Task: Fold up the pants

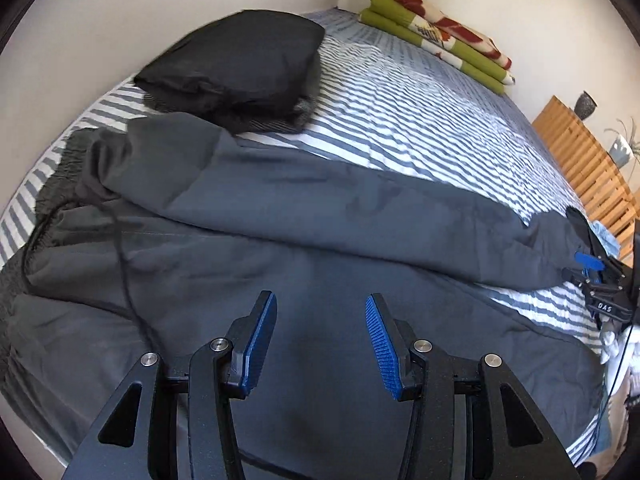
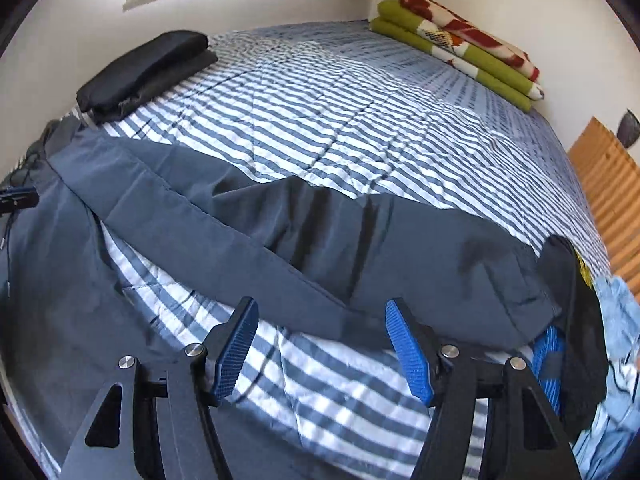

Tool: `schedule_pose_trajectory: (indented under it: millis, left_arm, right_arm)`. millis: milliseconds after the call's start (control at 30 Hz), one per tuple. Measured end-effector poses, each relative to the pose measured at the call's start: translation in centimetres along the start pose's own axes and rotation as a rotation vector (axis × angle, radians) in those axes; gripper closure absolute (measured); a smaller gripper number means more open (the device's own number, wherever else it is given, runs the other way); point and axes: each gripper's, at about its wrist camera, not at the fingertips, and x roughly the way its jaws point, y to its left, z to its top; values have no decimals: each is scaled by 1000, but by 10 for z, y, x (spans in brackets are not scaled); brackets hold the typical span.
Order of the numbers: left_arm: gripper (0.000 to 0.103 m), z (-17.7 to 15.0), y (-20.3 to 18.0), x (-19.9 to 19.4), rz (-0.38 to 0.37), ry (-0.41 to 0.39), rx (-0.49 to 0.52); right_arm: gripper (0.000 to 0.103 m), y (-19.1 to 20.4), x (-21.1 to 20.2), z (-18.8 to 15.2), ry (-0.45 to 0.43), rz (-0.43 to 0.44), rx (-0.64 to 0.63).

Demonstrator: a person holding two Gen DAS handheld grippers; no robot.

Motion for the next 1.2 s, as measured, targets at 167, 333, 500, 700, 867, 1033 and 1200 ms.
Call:
schedule_pose_trajectory:
  millis: [167,333,500,700,867,1033,1200]
  left_arm:
    - [53,8,75,-30,39,-80,-181]
    - [53,4,109,-28,56,-69,-255]
    - [53,6,97,-22,52,-56,-204]
    - [53,4,90,-24,42,-51,-186]
    - [53,5,102,-31,38,-67,-226]
    - [53,4,128,-45,38,-102,-303]
    - [53,5,158,-67,50,-156,-387]
  right_arm:
    - [41,10,41,18,46,5,-72]
    - [51,15,62,17,104,45,-93]
    - [102,27,53,26,118,70,-106]
    - [102,20,-2,53,-8,32,-44]
    - [102,19,-78,59,-131,102,17]
    - [102,51,-145,20,-164,163,-53]
    - [102,88,-145,-52,9,256,-89]
